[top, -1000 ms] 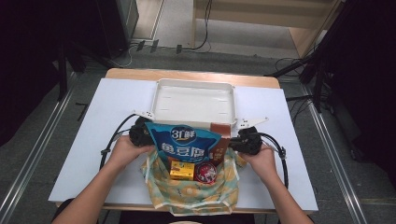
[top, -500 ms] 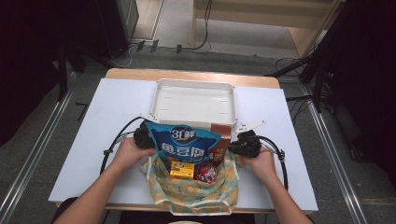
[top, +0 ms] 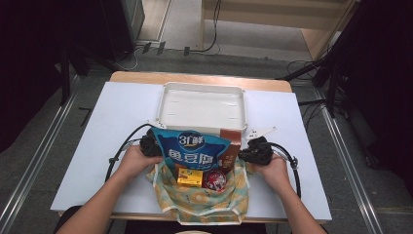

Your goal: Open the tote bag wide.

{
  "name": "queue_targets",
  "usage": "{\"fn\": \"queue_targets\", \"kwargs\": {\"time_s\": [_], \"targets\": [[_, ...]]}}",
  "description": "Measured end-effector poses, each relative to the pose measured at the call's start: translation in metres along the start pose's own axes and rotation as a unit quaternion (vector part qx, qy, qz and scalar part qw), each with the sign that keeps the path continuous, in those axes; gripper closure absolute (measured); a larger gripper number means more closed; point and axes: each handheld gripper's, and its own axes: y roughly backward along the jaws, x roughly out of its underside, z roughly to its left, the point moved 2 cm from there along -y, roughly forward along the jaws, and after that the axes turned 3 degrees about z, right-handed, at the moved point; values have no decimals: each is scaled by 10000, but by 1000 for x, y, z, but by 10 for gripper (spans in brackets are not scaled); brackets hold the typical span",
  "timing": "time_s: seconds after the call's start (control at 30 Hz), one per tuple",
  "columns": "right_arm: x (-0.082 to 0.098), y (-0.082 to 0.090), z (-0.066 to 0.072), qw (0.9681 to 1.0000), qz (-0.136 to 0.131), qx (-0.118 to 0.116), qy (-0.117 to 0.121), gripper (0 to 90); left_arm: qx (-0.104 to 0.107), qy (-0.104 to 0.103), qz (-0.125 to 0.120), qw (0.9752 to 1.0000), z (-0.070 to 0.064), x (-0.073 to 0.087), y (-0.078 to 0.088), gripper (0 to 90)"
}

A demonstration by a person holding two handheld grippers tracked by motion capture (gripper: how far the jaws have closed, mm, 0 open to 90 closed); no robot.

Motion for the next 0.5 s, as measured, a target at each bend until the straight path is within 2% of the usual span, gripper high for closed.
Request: {"fn": "queue_targets", "kwargs": {"time_s": [0.23,0.4,0.5], "targets": [[-6,19,3,9998,-172,-14,-125,900,-132,-196,-334,9992,-16,-8,27,900],[-9,43,6,9985,-515,38,-158,900,-217,-408,-488,9977,-28,-11,44,900],[-13,58,11,9970,-766,18,-133,900,-206,-447,-712,9962,-33,-13,56,900]]}}
